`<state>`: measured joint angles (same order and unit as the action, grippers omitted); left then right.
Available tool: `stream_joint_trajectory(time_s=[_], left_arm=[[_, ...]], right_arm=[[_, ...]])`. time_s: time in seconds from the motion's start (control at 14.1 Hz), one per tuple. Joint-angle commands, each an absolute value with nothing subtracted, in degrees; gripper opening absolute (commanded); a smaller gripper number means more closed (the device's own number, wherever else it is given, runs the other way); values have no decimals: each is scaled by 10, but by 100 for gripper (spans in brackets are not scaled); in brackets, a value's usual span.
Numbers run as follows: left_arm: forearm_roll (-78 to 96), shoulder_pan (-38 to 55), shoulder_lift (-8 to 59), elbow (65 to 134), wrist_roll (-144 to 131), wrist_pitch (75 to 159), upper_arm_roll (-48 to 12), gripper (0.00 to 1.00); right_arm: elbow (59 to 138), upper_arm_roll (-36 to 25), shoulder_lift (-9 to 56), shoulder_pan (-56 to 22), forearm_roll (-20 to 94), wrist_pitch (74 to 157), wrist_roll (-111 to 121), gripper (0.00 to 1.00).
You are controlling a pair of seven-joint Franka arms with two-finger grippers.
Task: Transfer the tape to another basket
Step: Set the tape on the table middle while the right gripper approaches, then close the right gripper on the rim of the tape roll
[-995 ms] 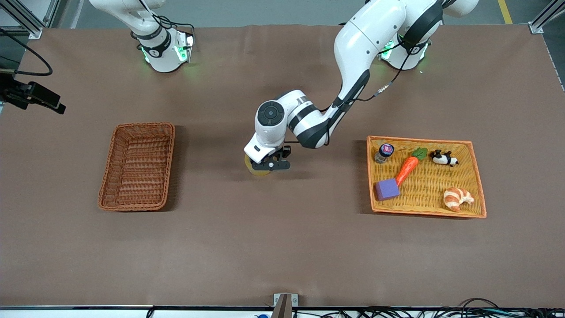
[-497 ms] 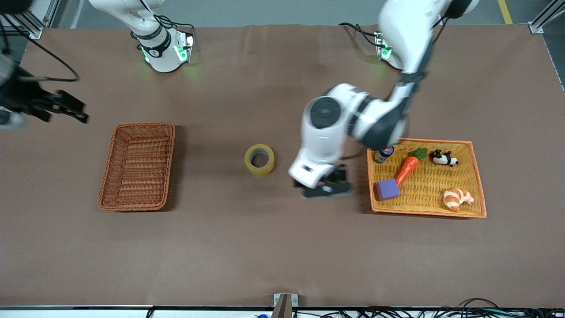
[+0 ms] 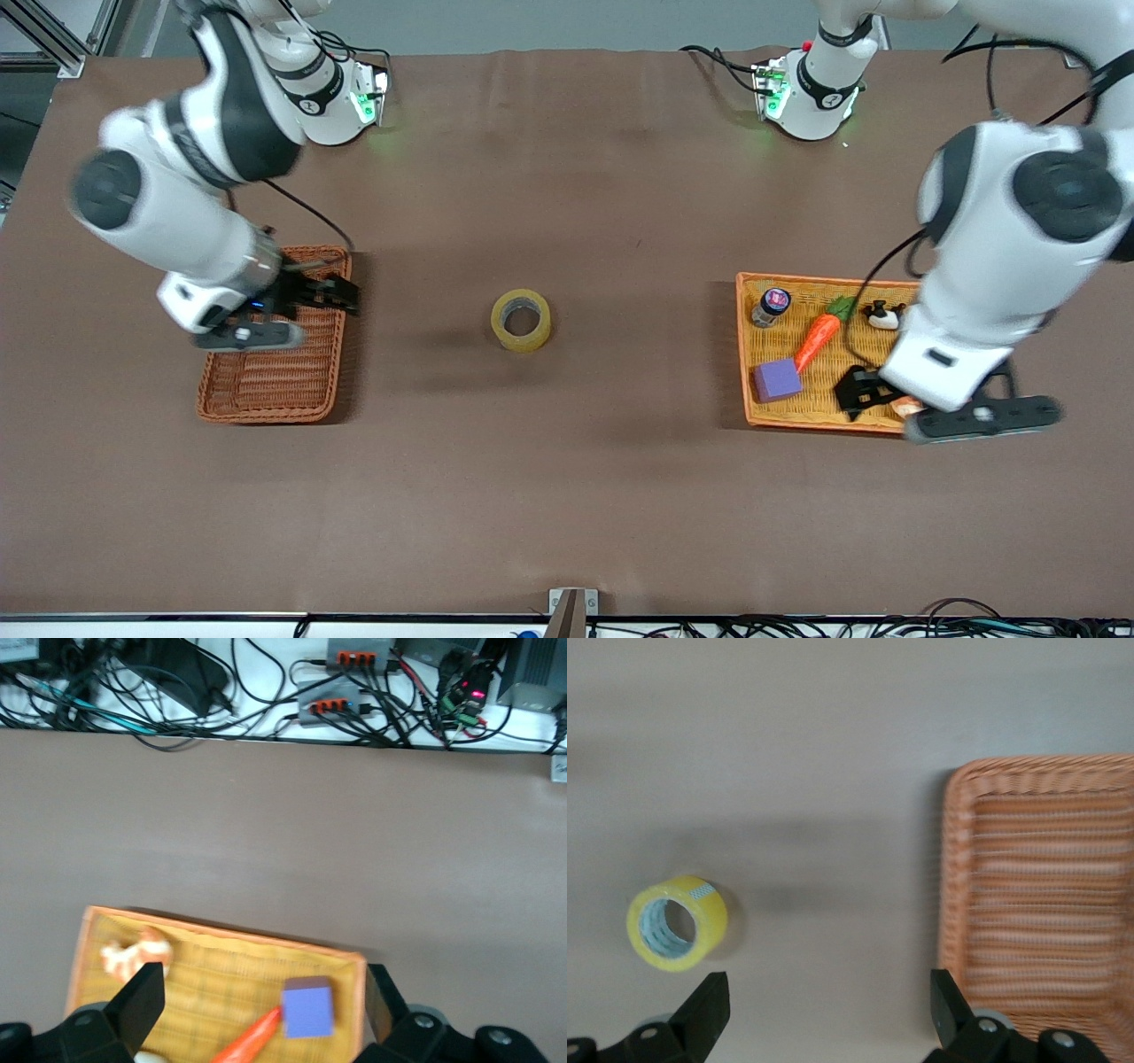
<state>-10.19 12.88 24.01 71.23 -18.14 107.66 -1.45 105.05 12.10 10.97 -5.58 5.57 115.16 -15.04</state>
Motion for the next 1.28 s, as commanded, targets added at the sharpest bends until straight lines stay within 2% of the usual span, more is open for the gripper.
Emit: stream_joint_trajectory(time_s=[0.0, 0.21, 0.36, 0.5, 0.64, 0.99, 1.21], left_arm=[[-98, 108, 197, 733, -107, 1037, -25, 100], [-64, 86, 157, 738, -31, 980, -18, 100], [-45, 93, 120, 767, 26, 958, 27, 100], [-26, 91, 83, 806, 64, 956, 41, 100], [-20, 92, 44, 853, 66, 948, 49, 100], [2, 93, -17, 926, 55, 947, 50, 100], [6, 92, -24, 933, 54, 940, 46, 100]], right_arm=[[1056, 165, 150, -53, 61, 1201, -201, 100], [1056, 187, 202, -73, 41, 1272, -255, 100], [1055, 224, 245, -81, -55, 1319, -363, 100], [1052, 257, 282, -81, -150, 1333, -459, 100], [1051, 276, 307, -81, -195, 1336, -497, 100], [1054, 279, 352, -98, -203, 1374, -512, 100], [1057, 280, 352, -107, -223, 1373, -513, 100]])
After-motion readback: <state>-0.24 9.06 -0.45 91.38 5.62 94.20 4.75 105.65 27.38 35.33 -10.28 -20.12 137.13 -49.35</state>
